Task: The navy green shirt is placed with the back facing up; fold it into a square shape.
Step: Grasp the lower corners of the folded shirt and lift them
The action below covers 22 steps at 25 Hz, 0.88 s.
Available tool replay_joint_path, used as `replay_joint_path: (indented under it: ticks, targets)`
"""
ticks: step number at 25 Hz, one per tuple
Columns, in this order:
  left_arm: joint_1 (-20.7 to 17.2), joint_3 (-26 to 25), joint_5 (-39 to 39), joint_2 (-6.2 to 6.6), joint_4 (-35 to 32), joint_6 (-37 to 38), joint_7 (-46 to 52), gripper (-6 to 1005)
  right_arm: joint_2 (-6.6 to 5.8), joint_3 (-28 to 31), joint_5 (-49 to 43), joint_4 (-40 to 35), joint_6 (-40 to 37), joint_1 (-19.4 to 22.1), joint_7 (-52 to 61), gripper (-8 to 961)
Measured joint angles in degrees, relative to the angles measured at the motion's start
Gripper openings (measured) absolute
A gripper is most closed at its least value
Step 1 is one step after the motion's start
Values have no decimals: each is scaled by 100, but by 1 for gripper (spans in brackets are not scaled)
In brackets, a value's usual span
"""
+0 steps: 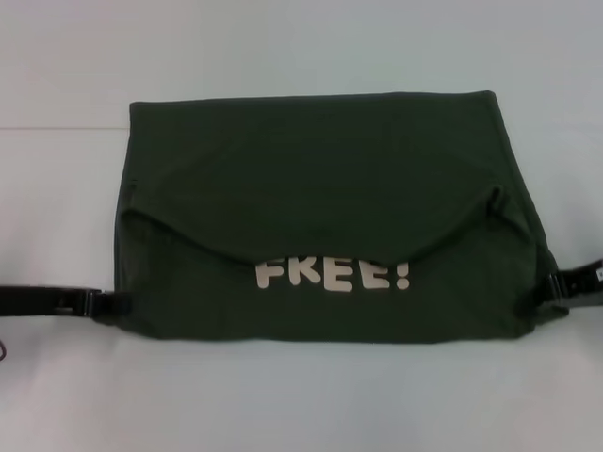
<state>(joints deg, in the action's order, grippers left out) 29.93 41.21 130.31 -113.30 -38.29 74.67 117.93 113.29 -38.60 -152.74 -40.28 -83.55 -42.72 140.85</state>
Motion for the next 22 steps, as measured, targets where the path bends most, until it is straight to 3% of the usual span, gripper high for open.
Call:
replay_joint_path:
  ticks: [8, 14, 22]
  targets:
    - [4, -31, 872, 218, -326, 1493, 1010, 58, -35, -33, 0, -7, -1178, 235, -867, 50]
    - [-14, -49, 1240, 405, -330, 2593, 1246, 58, -43, -47, -57, -3, -1864, 436, -1523, 50]
    - [12, 19, 1713, 420, -234, 3525, 1199, 58, -5, -392, -89, 23, -2385, 672, -2103, 51]
